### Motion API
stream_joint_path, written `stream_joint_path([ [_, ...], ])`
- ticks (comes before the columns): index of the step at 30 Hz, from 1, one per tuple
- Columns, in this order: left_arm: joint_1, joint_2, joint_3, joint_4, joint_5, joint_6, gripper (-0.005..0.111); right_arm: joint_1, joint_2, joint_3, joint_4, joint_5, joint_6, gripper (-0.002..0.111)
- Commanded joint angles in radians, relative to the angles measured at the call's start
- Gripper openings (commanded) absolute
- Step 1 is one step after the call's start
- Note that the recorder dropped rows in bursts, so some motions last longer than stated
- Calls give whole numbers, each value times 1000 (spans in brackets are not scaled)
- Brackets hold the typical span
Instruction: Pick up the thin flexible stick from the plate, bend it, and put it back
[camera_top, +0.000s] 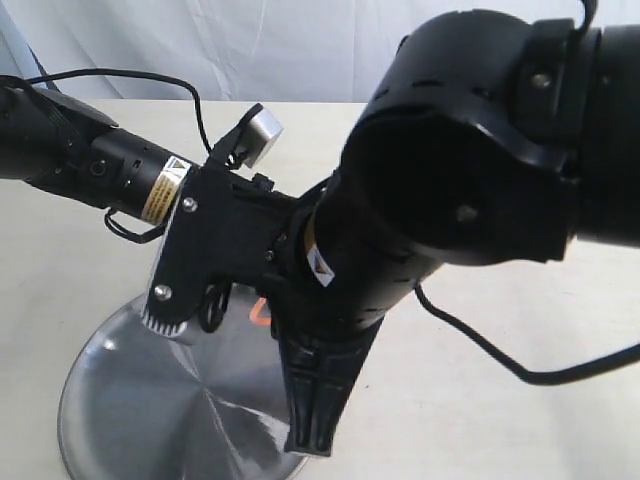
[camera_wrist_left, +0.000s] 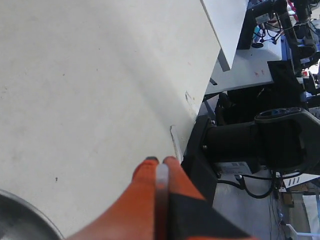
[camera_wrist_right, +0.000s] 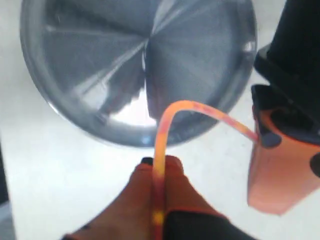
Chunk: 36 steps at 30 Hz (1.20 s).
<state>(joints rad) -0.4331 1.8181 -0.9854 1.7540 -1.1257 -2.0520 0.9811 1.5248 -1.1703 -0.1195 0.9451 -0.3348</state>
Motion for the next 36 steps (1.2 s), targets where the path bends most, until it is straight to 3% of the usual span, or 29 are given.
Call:
stream_joint_path([
  [1, -7, 3, -4, -10, -18, -10, 0, -4, -7, -1, -146, 90, -31, 0],
  [18, -5, 3, -40, -10, -41, 14, 0, -4, -7, -1, -187, 109, 109, 0],
  [21, 11, 3, -40, -10, -39, 12, 8, -4, -7, -1, -187, 121, 111, 0],
  [29, 84, 3, -40, -10, -37, -34, 44, -4, -7, -1, -187, 119, 128, 0],
  [36, 151, 3, -40, -10, -23, -38, 51, -4, -7, -1, -176, 119, 142, 0],
])
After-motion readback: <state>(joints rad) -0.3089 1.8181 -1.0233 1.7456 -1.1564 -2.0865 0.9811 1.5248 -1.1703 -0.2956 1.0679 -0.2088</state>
